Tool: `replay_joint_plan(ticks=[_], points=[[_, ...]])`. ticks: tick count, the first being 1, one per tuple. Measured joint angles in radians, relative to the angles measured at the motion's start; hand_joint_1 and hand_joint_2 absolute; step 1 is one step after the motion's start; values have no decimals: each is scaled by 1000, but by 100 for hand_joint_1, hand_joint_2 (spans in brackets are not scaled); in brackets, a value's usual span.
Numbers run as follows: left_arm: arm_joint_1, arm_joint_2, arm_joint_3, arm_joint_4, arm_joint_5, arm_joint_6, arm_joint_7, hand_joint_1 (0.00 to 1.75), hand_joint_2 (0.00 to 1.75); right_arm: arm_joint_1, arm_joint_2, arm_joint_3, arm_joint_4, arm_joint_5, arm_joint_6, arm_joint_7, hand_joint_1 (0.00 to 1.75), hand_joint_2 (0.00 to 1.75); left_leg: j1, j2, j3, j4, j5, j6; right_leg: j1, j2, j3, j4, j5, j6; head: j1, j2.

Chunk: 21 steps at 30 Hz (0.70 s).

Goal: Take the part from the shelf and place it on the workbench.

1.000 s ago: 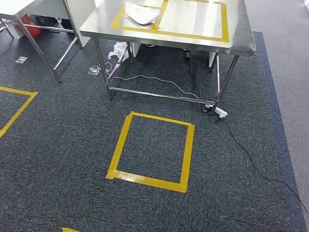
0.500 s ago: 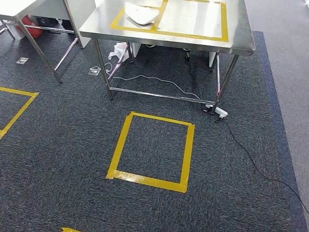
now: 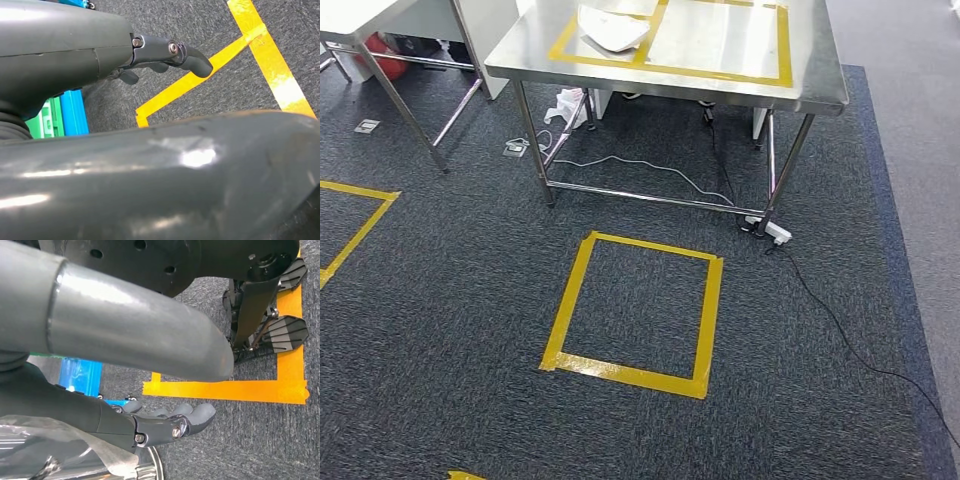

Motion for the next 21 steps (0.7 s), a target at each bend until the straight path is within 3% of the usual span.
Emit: replay_joint_plan(ticks=[3,5,6,7,9,10,11,12,13,15,17,19,21], points=[[0,0,0,0,0,-1,0,0,0,0,0,0,0,12,-4,-13,0,0,-3,-1,0,1,0,5,-2,-1,4,-6,4,5,0,0],[0,0,0,0,-2,-4,0,0,0,1,0,4,0,38,-13,-41,0,0,0,-2,7,-19,11,17,-3,-1,8,-7,1,12,0,0],[-1,0,0,0,-3,-6,0,0,0,1,0,7,0,50,-17,-54,0,0,3,-3,10,-33,19,24,-3,0,1,11,-14,15,1,0],[-1,0,0,0,-5,-8,0,0,0,0,-1,9,0,58,-19,-62,0,0,7,-4,13,-43,27,27,-3,3,-18,51,-40,16,3,0],[0,0,0,0,-6,-11,1,0,0,0,-1,15,0,68,-19,-65,0,0,7,-10,8,-48,32,28,-5,6,-83,180,-103,19,5,0],[1,0,0,0,-7,-12,1,0,0,0,-1,19,0,72,-18,-63,0,0,7,-14,5,-47,33,26,-8,7,-113,238,-121,22,5,0],[1,1,0,0,-8,-12,1,0,0,1,-1,23,0,75,-18,-61,0,0,8,-21,4,-46,34,24,-11,7,-128,266,-120,25,5,0],[2,1,0,0,-8,-13,1,0,0,2,-2,27,0,78,-18,-59,0,0,10,-29,2,-44,35,19,-15,7,-125,254,-99,29,5,0],[1,1,0,0,-8,-13,1,0,0,4,-2,31,0,82,-18,-58,0,0,13,-39,1,-40,34,13,-21,11,-102,205,-63,34,5,0],[-1,3,0,0,-9,-13,1,0,0,4,-1,38,0,91,-17,-56,0,0,17,-59,-9,-21,29,-4,-32,51,-43,78,-8,42,7,0],[-4,6,0,0,-9,-12,3,0,0,4,0,47,0,101,-15,-54,0,0,18,-77,-26,-3,28,-20,-34,82,-19,26,-1,32,8,0],[-2,8,2,1,-9,-8,8,0,0,2,1,57,0,109,-15,-52,0,0,21,-94,-39,3,34,-33,-30,68,-20,34,-2,13,7,0],[0,11,6,1,-9,0,15,0,0,1,1,64,0,115,-18,-50,0,0,23,-72,-53,27,20,-42,-28,45,-21,35,3,-1,4,0]])
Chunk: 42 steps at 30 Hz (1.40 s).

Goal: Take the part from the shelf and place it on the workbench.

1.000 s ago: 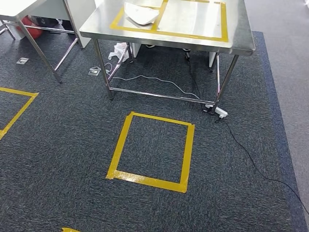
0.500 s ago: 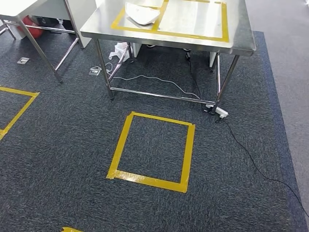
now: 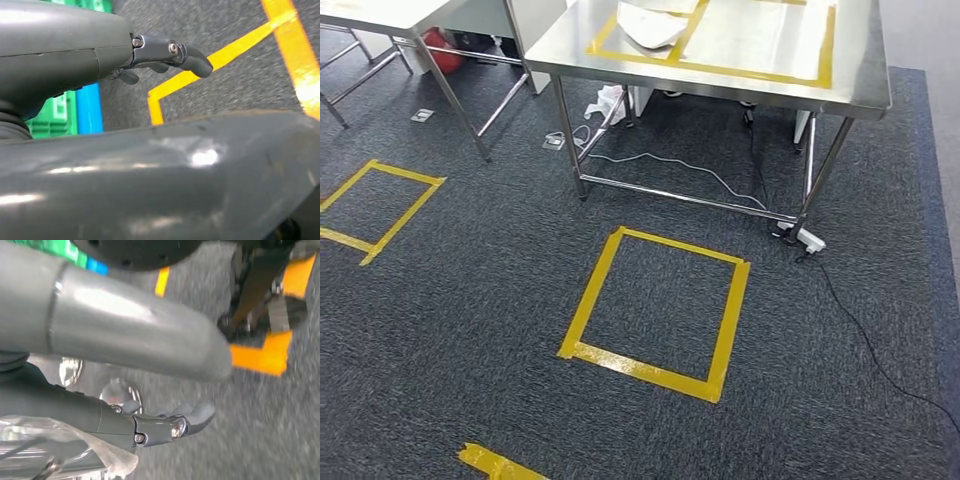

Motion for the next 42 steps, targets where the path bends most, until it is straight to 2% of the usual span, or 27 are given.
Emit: replay_joint_plan(ticks=[2,4,5,6,8,10,12,13,14,16,18,19,20,21,22,23,25,27,29,31,33,35,36,37,38,40,42], points=[[0,1,4,0,0,19,9,0,0,0,0,8,0,7,-2,0,0,0,-1,41,-40,97,-58,-4,4,-27,-1,-1,3,-12,-4,0],[1,1,10,0,1,44,17,0,0,0,1,16,0,15,-2,2,0,0,-1,54,-95,230,-119,-6,11,-56,-4,-1,2,-19,-6,0],[2,1,13,0,2,55,20,0,0,0,2,19,0,20,-2,4,0,0,-1,55,-108,267,-129,-6,13,-70,-4,-1,2,-20,-6,0],[4,2,17,0,3,63,22,0,0,-1,3,23,0,24,-2,6,0,0,-1,56,-103,266,-120,-4,15,-83,-5,-1,1,-21,-6,0],[7,3,23,0,7,74,22,0,0,-4,5,32,0,29,-2,10,0,0,-3,75,-42,159,-62,5,18,-106,-2,-1,0,-21,-6,0],[5,3,32,0,16,88,19,0,0,-6,7,39,0,31,-1,14,0,0,-13,119,22,35,-25,14,22,-126,-1,1,-4,-15,-6,0],[4,4,44,0,30,109,13,0,0,-8,10,43,0,35,-1,19,0,0,-23,136,36,-7,-26,21,27,-145,-1,1,-6,-6,-5,0],[6,5,51,0,37,120,9,0,0,-9,12,46,0,37,-1,20,0,0,-23,126,34,-10,-25,25,27,-155,0,-1,-7,-1,-4,0],[8,6,59,0,43,129,6,0,0,-12,14,48,-1,40,-1,21,0,0,-23,117,34,-15,-22,31,25,-154,0,0,-10,3,-4,0],[10,9,73,0,50,150,0,0,0,-16,16,54,-2,45,-4,21,0,0,-19,97,35,-24,-15,42,21,-109,-17,37,-41,10,-1,0],[8,10,83,0,45,187,4,0,0,-16,16,61,-2,50,-19,22,0,0,-18,76,33,-26,-11,50,20,-53,-73,152,-101,12,3,0],[6,10,87,0,32,222,13,0,0,-15,16,63,-2,52,-35,23,0,0,-19,64,31,-25,-10,53,20,-44,-107,218,-125,12,4,0],[8,10,91,-3,0,263,31,0,0,-15,16,64,-2,54,-60,24,0,0,-20,50,31,-25,-10,54,21,-40,-133,264,-134,11,4,0],[15,11,98,-16,-56,304,54,0,0,-15,15,65,-2,58,-94,25,0,0,-21,37,32,-25,-10,54,21,-38,-143,275,-124,10,4,0],[25,12,112,-37,-138,337,74,0,0,-15,15,66,-2,61,-135,25,0,0,-22,23,33,-24,-10,55,22,-35,-135,246,-94,8,4,0],[36,12,136,-64,-232,356,87,0,0,-15,14,67,-2,65,-175,25,0,0,-22,9,34,-22,-10,54,22,-24,-111,186,-52,5,4,0],[50,7,215,-119,-389,367,81,0,0,-15,12,70,-1,69,-234,27,0,0,-22,-16,31,-17,-11,50,20,23,-59,61,4,-2,3,0],[55,-1,298,-156,-451,369,69,0,0,-18,11,71,-1,71,-259,29,0,0,-18,-38,23,-14,-8,39,20,51,-33,11,12,-7,3,0],[63,-5,356,-182,-464,370,65,0,0,-21,11,72,-1,72,-265,31,0,0,-15,-51,17,-14,-4,27,21,33,-24,1,16,-14,3,0],[72,-7,394,-201,-467,370,64,0,0,-20,11,72,-1,73,-267,32,0,0,-17,-15,2,18,-26,17,19,7,-16,-10,21,-24,-1,0],[75,-8,419,-215,-468,371,62,0,0,-18,11,72,-1,74,-268,32,0,0,-17,37,-49,127,-87,8,18,-26,-12,-14,21,-31,-6,0],[77,-10,433,-224,-469,371,61,0,0,-17,11,72,-1,74,-269,33,0,0,-11,53,-106,248,-134,-1,19,-60,-11,-14,18,-33,-7,0],[79,-10,440,-227,-469,371,60,0,0,-18,11,72,-1,74,-269,33,0,0,-7,56,-114,266,-131,-5,19,-76,-10,-14,16,-33,-7,0],[82,-10,446,-231,-472,371,59,0,0,-18,11,72,-1,74,-270,33,0,0,-3,60,-103,246,-110,-7,19,-89,-7,-14,14,-32,-7,0],[85,-11,453,-236,-479,371,55,0,0,-19,11,72,-1,75,-273,33,0,0,0,70,-73,190,-75,-8,19,-102,-4,-14,11,-29,-7,0],[89,-15,474,-253,-511,371,35,0,0,-20,11,74,-1,79,-291,34,0,0,-3,119,-4,53,-21,-4,22,-124,3,-13,3,-20,-8,0],[89,-26,511,-281,-560,371,4,0,0,-21,11,78,-1,88,-323,37,0,0,-12,151,25,-10,-12,7,27,-145,8,-13,-5,-8,-6,0]])
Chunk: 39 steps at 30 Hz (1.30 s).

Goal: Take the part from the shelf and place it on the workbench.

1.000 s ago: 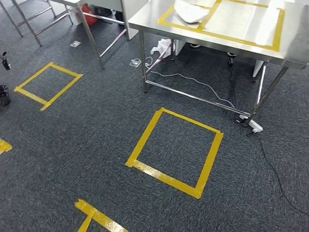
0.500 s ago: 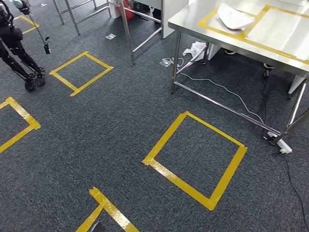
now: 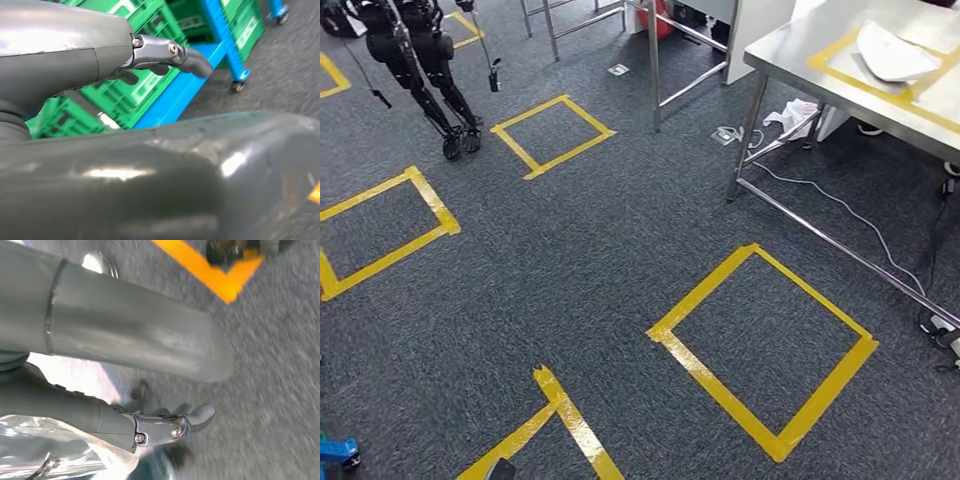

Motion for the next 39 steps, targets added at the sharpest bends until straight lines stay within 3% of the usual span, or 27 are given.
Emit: replay_joint_plan(ticks=[2,4,6,8,9,10,11,13,15,17,18,19,20,22,24,25,26,28,29,31,33,35,36,39], points=[[3,-11,51,-28,-50,0,-28,0,0,-3,0,7,0,9,-28,3,0,0,-5,-16,-1,-5,-2,14,-1,-19,8,-3,-5,11,1,0],[6,-21,106,-50,-87,1,-43,0,0,-8,-1,12,-1,16,-43,3,0,0,-3,-38,1,-11,1,28,-6,15,1,20,-27,19,4,0],[5,-30,149,-68,-108,2,-51,0,0,-8,-1,15,-2,19,-49,1,0,0,-1,-59,3,-15,4,40,-9,78,-48,120,-81,21,8,0],[3,-38,180,-82,-122,3,-59,0,0,-4,-2,19,-2,22,-53,0,0,0,-4,-87,3,-14,5,46,-9,103,-121,257,-129,20,10,0],[2,-41,194,-87,-127,3,-62,0,0,-3,-4,21,-2,23,-54,-2,0,0,-6,-103,4,-14,4,47,-8,106,-146,293,-128,18,9,0],[2,-43,206,-92,-130,3,-64,0,0,-2,-6,23,-2,24,-55,-3,0,0,-7,-120,6,-13,4,47,-8,108,-154,291,-108,17,10,0],[2,-45,216,-96,-131,3,-66,0,0,-2,-9,25,-2,25,-56,-4,0,0,-7,-135,7,-12,3,46,-8,114,-144,248,-70,14,9,0],[1,-47,230,-103,-132,3,-68,0,0,-2,-15,27,-1,27,-57,-5,0,0,-8,-164,5,-5,0,41,-10,155,-98,118,6,9,9,0],[-2,-51,242,-110,-132,3,-71,0,0,-3,-18,30,-1,27,-59,-8,0,0,-7,-190,-4,3,-1,31,-12,190,-65,41,30,5,8,0],[-2,-54,254,-115,-134,3,-75,0,0,-5,-19,32,-2,23,-64,-15,0,0,-3,-213,-14,4,3,19,-10,178,-55,30,27,-1,8,0],[-1,-54,260,-116,-134,3,-76,0,0,-6,-19,33,-2,19,-66,-21,0,0,-1,-210,-16,7,2,14,-10,166,-53,26,29,-6,8,0],[0,-55,265,-118,-134,3,-78,0,0,-6,-20,33,-2,14,-67,-28,0,0,-2,-190,-22,19,-7,9,-10,154,-50,23,31,-11,6,0],[0,-56,270,-120,-134,3,-80,0,0,-6,-21,33,-2,9,-68,-35,0,0,-3,-162,-34,48,-26,5,-11,141,-47,19,32,-16,4,0],[-5,-57,274,-122,-134,3,-85,0,0,-3,-25,32,-2,-1,-66,-49,0,0,0,-107,-81,156,-86,-4,-10,115,-43,17,30,-23,0,0],[-8,-58,278,-122,-134,3,-89,0,87,-2,-30,28,-2,-18,-53,-61,0,87,7,-96,-128,263,-128,-12,-8,92,-42,17,27,-25,0,0],[-8,-58,281,-122,-133,3,-91,0,131,-3,-31,25,-2,-26,-44,-69,0,131,11,-94,-133,277,-125,-15,-8,85,-41,17,26,-24,0,0],[-8,-58,284,-122,-133,3,-93,0,175,-4,-32,20,-2,-33,-37,-78,0,175,14,-94,-119,252,-102,-17,-9,80,-40,18,25,-23,-1,0],[-9,-58,294,-121,-129,3,-96,0,175,-6,-34,11,-3,-43,-25,-96,0,175,21,-92,-52,126,-36,-33,-11,77,-36,21,20,-19,-1,0],[-11,-59,299,-121,-127,3,-97,0,175,-8,-37,7,-3,-47,-21,-103,0,175,23,-92,-21,64,-16,-43,-10,77,-36,26,15,-17,-6,0],[-15,-62,311,-119,-122,3,-95,0,175,-11,-43,-1,-3,-54,-20,-119,0,175,23,-91,6,9,-14,-36,-3,79,-40,32,11,-10,-10,0],[-19,-62,320,-116,-113,4,-98,0,175,-12,-45,-8,-3,-52,-28,-141,0,175,20,-89,6,7,-18,-17,-1,81,-41,30,12,-7,-9,0],[-21,-61,325,-112,-106,4,-108,0,175,-12,-46,-10,-3,-46,-33,-158,0,175,18,-89,6,7,-18,-16,-3,81,-38,25,13,-4,-8,0],[-21,-61,326,-110,-105,4,-111,0,175,-13,-46,-10,-3,-44,-34,-162,0,131,17,-89,6,7,-19,-15,-4,81,-37,23,14,-2,-8,0],[-24,-59,330,-107,-105,4,-119,0,44,-14,-46,-11,-3,-40,-26,-161,0,0,14,-89,6,7,-20,-10,-7,81,-36,20,16,3,-8,0]])
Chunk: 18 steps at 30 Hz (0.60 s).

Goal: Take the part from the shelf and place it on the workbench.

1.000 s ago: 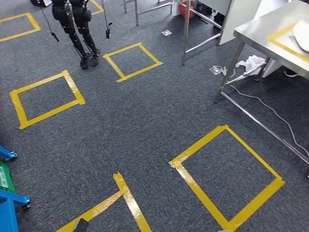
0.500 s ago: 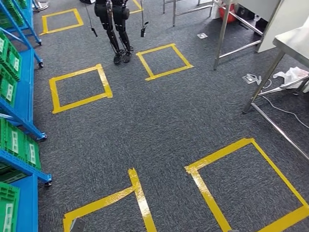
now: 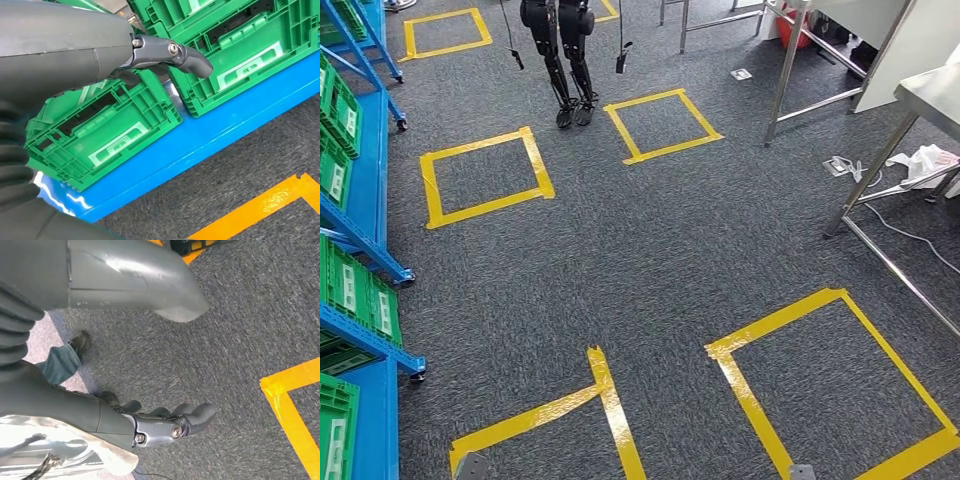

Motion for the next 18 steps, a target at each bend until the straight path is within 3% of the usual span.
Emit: replay_joint_plan(ticks=[1,7,18], points=[[-1,1,2,3,-2,0,-5,0,0,0,0,0,0,4,15,6,0,0,-1,0,0,0,0,1,-1,0,0,0,0,1,0,0],[-14,8,18,47,-12,0,-22,0,0,2,0,-9,0,-33,112,6,0,0,-3,0,0,1,0,3,-2,0,0,-1,0,5,0,0],[-27,8,21,109,-31,0,10,0,0,3,0,-45,0,-62,128,5,0,0,-2,0,1,0,0,3,-1,0,0,-1,0,6,0,0]])
